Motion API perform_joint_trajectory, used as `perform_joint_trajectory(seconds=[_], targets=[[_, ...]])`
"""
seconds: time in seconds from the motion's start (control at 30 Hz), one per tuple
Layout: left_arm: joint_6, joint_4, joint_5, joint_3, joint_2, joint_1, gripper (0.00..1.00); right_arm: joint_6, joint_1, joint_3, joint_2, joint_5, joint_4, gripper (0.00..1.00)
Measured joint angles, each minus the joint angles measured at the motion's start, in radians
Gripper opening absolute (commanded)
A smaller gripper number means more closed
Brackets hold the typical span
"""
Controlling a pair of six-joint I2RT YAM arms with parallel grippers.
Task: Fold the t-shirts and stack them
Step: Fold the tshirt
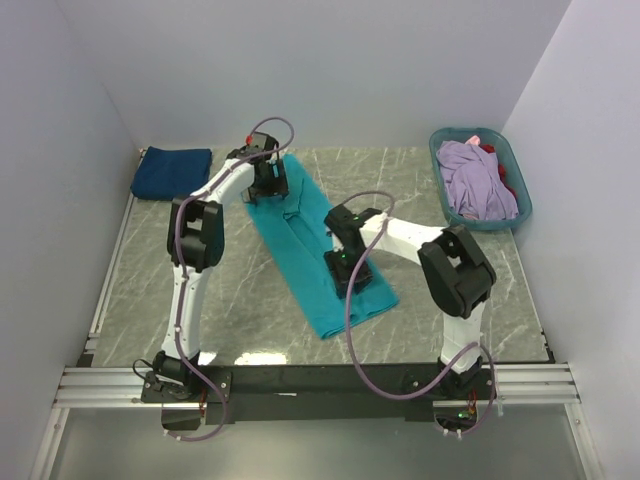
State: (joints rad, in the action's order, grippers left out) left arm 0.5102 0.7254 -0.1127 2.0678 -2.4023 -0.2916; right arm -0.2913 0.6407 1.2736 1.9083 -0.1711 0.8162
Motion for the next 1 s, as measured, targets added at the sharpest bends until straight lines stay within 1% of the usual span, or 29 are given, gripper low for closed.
perform_joint_trajectory(seconds=[0.2, 0.37, 0.43, 0.47, 0.77, 1.0], targets=[[-0.079, -0.056, 0.045, 0.018, -0.017, -0.007, 0.91, -0.033, 0.095, 0.064, 0.052, -0.090, 0.032, 0.56], [-0.104, -0.089, 0.060, 0.018, -0.019, -0.024, 0.92, -0.057, 0.108, 0.089, 0.057, -0.099, 0.034, 0.57], [-0.105, -0.100, 0.064, 0.014, -0.018, -0.029, 0.94, -0.066, 0.109, 0.099, 0.051, -0.087, 0.034, 0.57], [-0.105, -0.108, 0.063, 0.008, -0.016, -0.030, 0.99, -0.070, 0.108, 0.104, 0.045, -0.081, 0.034, 0.57], [-0.097, -0.166, 0.068, -0.058, 0.024, -0.033, 0.99, -0.106, 0.108, 0.111, -0.101, -0.031, 0.027, 0.59], [-0.074, -0.211, 0.081, -0.121, 0.103, -0.033, 0.99, -0.125, 0.100, 0.048, -0.145, 0.007, 0.002, 0.59]])
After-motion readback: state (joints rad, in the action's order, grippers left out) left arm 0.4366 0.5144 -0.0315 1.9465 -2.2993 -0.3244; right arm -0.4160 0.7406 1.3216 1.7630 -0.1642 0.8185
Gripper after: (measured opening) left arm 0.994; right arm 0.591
